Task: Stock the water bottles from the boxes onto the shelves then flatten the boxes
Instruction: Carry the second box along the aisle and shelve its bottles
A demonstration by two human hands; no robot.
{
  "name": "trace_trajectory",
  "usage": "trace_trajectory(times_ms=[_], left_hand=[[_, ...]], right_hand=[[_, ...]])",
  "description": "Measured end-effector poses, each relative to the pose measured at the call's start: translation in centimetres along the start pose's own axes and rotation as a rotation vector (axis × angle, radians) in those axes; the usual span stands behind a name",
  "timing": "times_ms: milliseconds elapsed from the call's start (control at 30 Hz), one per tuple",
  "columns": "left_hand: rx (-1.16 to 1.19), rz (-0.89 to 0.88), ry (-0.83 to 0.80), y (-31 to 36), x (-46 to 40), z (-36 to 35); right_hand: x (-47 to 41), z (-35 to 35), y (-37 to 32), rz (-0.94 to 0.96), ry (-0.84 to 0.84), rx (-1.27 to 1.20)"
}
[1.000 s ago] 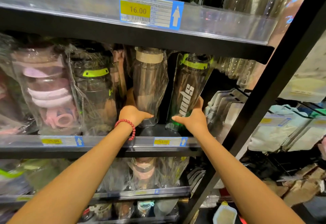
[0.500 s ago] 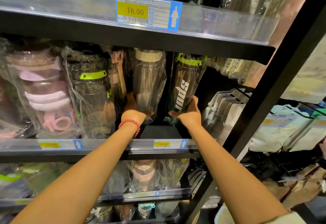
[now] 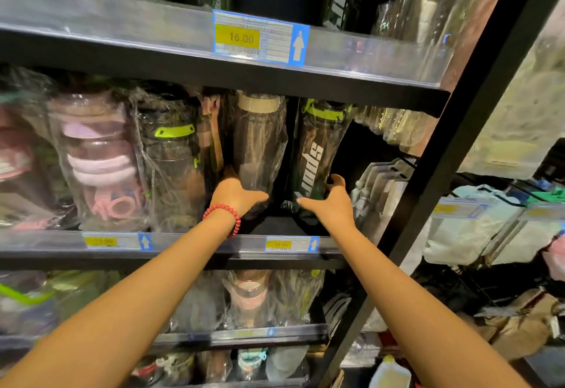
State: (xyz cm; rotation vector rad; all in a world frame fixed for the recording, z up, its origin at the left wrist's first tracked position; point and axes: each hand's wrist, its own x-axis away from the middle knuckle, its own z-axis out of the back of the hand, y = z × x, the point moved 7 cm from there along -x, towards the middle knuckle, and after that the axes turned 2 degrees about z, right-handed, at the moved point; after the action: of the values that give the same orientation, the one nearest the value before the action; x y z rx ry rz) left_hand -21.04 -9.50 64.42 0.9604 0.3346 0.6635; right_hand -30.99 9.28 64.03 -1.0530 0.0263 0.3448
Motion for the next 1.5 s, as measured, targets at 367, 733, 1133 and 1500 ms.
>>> trace_trajectory(times_ms=[367,733,1133,1500], left_hand=[[0.506,-0.123,0.045,-10.9,11.6,9.4],[0.481,0.552,0.549,-37.1,26.6,24.0],[0.520,0.914,0.941,-56.0,45.9,40.6],[0.728,1.181,0.939,-69.0,54.2,50.6]], right_hand=[[13.0,-7.7,-5.9,0.160,-0.324,-0.432],[31.1,-36.0,-7.8,0.068,-1.228,-0.226],[55.0,-59.0,-17.9,0.245,-1.680,0.122],[71.1,-73.5,-25.0,0.272,-1.851,0.266]])
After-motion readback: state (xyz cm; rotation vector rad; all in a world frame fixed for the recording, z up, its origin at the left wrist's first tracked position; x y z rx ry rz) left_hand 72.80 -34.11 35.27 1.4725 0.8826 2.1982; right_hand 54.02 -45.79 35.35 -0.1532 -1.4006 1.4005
